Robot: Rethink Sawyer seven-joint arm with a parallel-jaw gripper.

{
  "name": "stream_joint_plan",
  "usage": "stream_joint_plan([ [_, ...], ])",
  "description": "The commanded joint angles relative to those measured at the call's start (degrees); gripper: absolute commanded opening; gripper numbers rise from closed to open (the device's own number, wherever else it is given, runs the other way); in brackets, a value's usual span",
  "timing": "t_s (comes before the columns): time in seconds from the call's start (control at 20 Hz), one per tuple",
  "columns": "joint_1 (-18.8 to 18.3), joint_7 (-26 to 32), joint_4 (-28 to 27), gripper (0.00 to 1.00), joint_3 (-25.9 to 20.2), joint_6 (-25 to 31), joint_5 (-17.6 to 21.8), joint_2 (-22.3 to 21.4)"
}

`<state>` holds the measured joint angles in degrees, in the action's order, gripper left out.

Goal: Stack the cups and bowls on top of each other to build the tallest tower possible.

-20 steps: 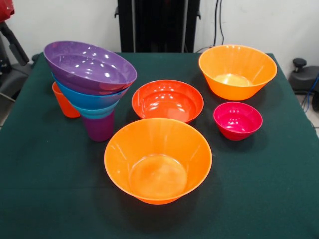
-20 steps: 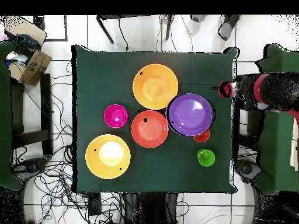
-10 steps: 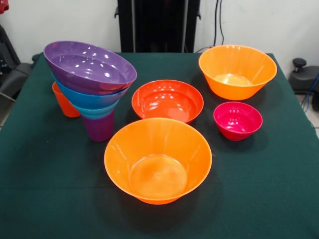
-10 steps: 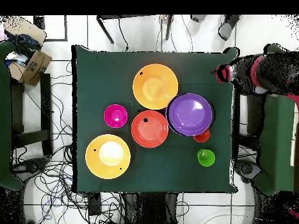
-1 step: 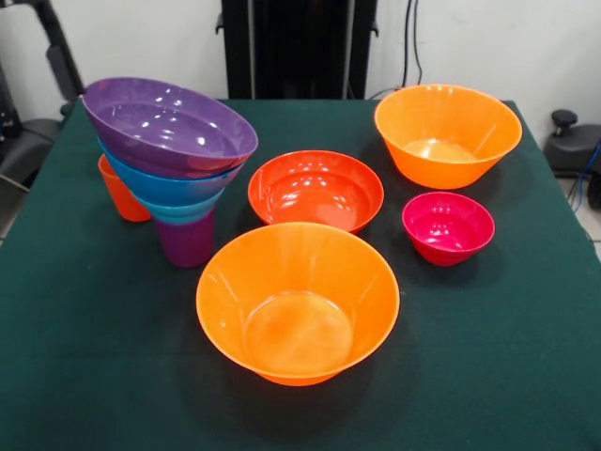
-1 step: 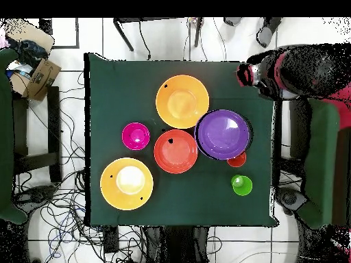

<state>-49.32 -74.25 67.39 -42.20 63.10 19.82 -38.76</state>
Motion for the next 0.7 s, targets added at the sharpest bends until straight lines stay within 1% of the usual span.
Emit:
stream_joint_plan([
  [0.05, 5.5, -17.1, 7.6, 1.0, 7.6, -1.9, -0.9, -5.7],
  [0.25, 7.3, -19.7, 10.5, 1.0, 8.9, -3.8, -2.0, -7.4],
  [0.5, 9.3, -23.0, 13.4, 1.0, 10.1, -7.4, -2.5, -7.8],
  [0.7, 10.7, -25.2, 14.0, 1.0, 11.3, -8.7, -2.4, -7.9],
])
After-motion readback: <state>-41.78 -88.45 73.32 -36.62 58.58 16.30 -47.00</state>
